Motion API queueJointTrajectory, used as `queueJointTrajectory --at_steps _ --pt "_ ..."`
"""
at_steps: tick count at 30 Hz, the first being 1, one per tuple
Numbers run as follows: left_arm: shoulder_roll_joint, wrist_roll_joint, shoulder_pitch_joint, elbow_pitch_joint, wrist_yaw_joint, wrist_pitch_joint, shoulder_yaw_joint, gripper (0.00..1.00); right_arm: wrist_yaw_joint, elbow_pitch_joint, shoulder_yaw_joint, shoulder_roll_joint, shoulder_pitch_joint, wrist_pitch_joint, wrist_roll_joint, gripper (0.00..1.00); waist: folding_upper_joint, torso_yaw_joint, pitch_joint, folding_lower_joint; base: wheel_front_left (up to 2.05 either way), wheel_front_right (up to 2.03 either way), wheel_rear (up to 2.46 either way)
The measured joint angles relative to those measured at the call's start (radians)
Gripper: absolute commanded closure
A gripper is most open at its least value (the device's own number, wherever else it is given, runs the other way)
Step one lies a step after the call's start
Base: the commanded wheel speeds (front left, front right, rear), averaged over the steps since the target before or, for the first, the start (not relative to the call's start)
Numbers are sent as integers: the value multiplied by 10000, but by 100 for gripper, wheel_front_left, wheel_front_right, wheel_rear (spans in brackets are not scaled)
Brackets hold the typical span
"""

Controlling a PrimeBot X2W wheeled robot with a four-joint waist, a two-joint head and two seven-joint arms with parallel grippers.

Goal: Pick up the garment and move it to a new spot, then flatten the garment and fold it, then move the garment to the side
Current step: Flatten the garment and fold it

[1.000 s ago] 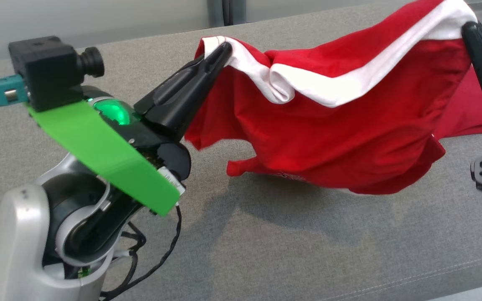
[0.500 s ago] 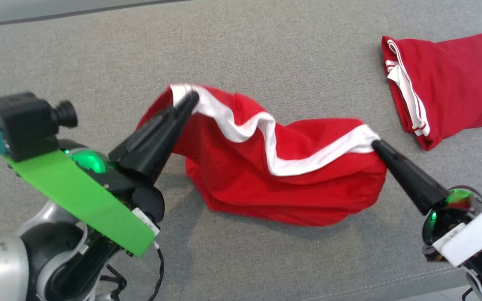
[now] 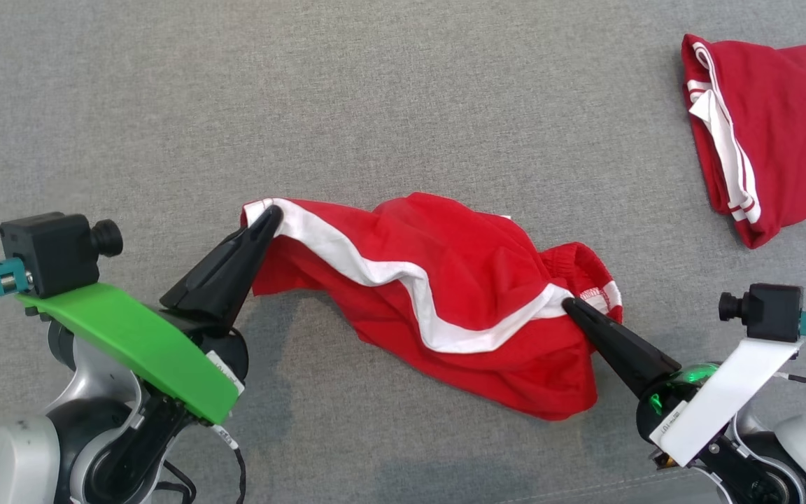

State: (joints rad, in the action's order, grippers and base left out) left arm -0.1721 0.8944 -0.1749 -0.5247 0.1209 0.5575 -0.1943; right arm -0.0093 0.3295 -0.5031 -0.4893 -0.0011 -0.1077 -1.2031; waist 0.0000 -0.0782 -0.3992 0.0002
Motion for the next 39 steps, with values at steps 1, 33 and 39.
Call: queueJointTrajectory --at_steps 1,33,39 --pt "0 0 30 12 0 -59 33 100 4 -94 -40 56 -16 -2 -4 71 0 19 -1 0 0 0 0" --pt "-69 253 982 838 -67 -612 936 100 918 -1135 142 464 128 -52 -1563 21 0 131 720 -2 0 0 0" --pt "-71 267 984 861 -71 -614 932 100 1060 -897 -151 437 243 -213 -1620 33 0 134 788 -2 0 0 0"
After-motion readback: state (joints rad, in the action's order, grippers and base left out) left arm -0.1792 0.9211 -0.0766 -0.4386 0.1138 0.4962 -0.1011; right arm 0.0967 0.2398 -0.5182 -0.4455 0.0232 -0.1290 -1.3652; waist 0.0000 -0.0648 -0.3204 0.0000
